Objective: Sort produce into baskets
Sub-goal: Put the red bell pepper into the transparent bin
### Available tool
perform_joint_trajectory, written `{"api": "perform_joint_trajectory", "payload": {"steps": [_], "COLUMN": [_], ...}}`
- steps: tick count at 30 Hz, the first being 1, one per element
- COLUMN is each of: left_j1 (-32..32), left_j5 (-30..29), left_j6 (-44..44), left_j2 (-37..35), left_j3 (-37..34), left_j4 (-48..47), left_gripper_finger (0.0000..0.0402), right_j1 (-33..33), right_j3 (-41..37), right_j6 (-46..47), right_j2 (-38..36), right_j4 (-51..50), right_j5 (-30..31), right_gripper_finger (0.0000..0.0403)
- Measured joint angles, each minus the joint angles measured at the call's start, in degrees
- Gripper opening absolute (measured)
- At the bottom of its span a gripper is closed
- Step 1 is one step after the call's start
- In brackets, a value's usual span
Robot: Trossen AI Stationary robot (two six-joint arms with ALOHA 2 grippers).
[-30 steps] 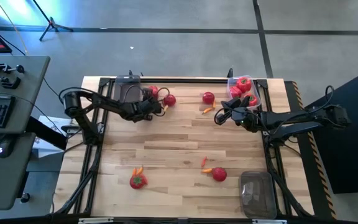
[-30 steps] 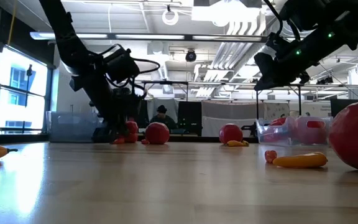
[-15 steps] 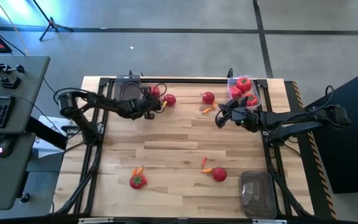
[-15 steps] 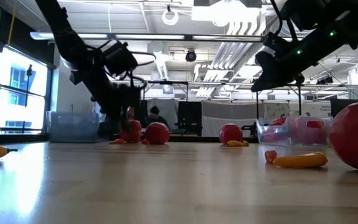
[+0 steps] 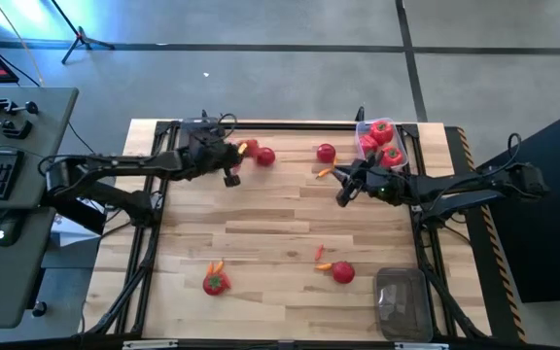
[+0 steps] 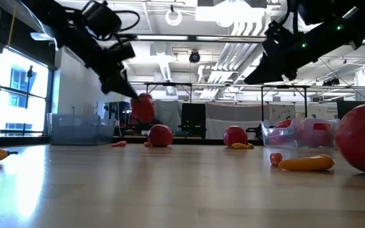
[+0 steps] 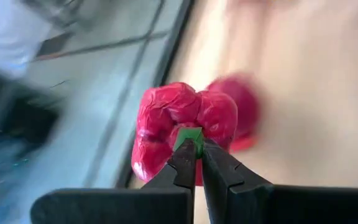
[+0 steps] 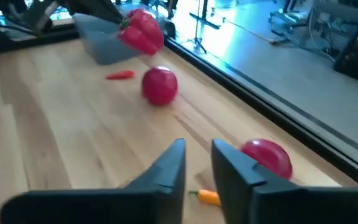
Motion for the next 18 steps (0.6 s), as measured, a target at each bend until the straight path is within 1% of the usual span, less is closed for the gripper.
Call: {"api": "perform_joint_trajectory", "payload": {"steps": [4,6,7,9,13,15,18], "left_j1": [0.02,-0.21,-0.49,-1.28,-3.37,-4.67,-6.62], "left_j5": [18.14,24.74,26.92,28.87,29.04,29.5,29.79], "left_j6": [-6.1,-8.78,-9.99,-12.17,-15.69,-16.09,-16.51], "left_j2": [-2.8,-3.29,-3.27,-3.22,-2.64,-2.58,-2.3], "left_j3": [0.01,0.01,0.01,0.01,0.01,-0.01,0.01], "left_j4": [-0.99,-0.96,-0.34,-0.22,0.22,0.29,0.38], "left_gripper_finger": [0.0,0.0,0.0,0.0,0.0,0.0,0.0], "right_j1": [2.44,3.58,4.13,5.06,6.38,7.1,8.29], "right_j3": [0.0,0.0,0.0,0.62,5.37,8.05,13.65], "right_j6": [-4.26,-6.52,-7.42,-7.38,-1.4,-0.47,-0.47], "right_j2": [4.02,7.08,8.69,11.91,17.51,20.71,25.08], "right_j4": [5.49,9.19,11.24,13.49,13.75,13.21,11.59], "right_j5": [-0.06,-0.05,-0.05,-0.03,-0.18,-0.5,-1.96], "right_gripper_finger": [0.0148,0.018,0.0196,0.0227,0.0275,0.0289,0.03]}}
